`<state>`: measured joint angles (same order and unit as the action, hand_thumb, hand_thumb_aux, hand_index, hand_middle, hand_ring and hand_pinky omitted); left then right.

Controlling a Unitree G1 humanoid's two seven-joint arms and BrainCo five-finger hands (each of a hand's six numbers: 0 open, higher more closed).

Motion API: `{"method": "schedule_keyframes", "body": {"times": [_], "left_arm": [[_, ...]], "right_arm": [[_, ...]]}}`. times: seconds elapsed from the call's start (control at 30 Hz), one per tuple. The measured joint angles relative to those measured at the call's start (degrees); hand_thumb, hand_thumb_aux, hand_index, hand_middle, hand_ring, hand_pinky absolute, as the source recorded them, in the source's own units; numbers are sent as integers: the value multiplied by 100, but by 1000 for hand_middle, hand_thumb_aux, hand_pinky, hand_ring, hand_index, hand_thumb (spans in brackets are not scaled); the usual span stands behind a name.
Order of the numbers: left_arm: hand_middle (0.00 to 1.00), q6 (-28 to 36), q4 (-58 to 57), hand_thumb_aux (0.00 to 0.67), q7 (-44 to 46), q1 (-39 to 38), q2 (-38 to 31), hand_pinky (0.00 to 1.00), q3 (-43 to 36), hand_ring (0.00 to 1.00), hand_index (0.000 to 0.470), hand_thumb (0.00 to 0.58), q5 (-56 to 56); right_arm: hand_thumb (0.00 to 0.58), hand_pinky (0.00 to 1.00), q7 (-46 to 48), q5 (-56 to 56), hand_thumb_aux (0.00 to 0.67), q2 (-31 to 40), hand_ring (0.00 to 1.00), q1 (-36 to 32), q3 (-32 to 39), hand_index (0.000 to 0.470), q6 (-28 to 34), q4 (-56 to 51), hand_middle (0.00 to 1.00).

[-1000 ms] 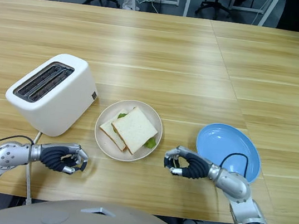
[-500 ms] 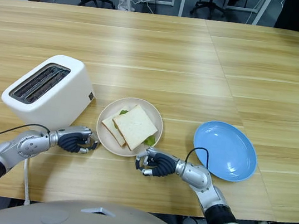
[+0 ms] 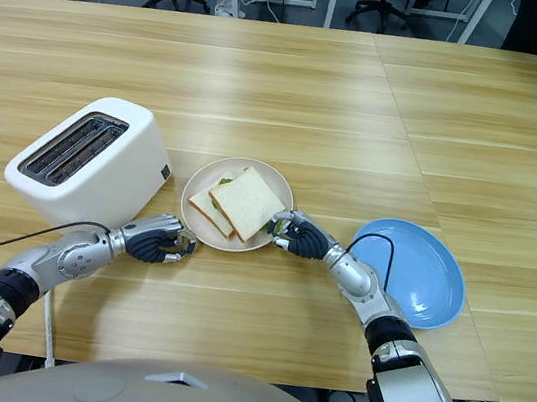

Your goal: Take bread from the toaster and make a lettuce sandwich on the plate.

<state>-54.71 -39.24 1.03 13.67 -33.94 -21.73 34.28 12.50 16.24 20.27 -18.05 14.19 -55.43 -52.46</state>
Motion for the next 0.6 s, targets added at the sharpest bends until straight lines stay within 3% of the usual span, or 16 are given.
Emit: {"method": "schedule_keyframes", "body": {"times": [0.03,0.07,0.2,0.33,0.47,0.6], "left_arm": [[329,-52,32,131,-27,17,44,329,95,329,90,205,-156],[0,-100,113,0,-64,17,85,0,206,0,0,0,-349],[0,-173,1044,0,9,-142,148,0,631,0,0,0,-1452],[0,140,2690,0,129,-492,363,0,1012,0,0,0,-2597],[0,938,4137,0,2,-575,832,0,1494,0,0,0,-3158],[0,1785,4880,0,-491,-219,1585,0,2047,0,0,0,-3082]], "right_arm": [[0,286,74,-202,0,-14,286,53,-86,0,-71,60,286],[0,0,151,-451,0,-14,0,144,-158,0,-156,201,0],[0,0,607,-1859,0,-3,0,453,-548,0,-139,1271,0],[0,0,694,-3080,0,15,0,464,-1089,0,488,2772,0],[0,0,122,-3139,0,-141,0,476,-1625,0,1142,4066,0],[0,0,-936,-1985,0,-516,0,374,-2321,0,1397,5007,0]]}}
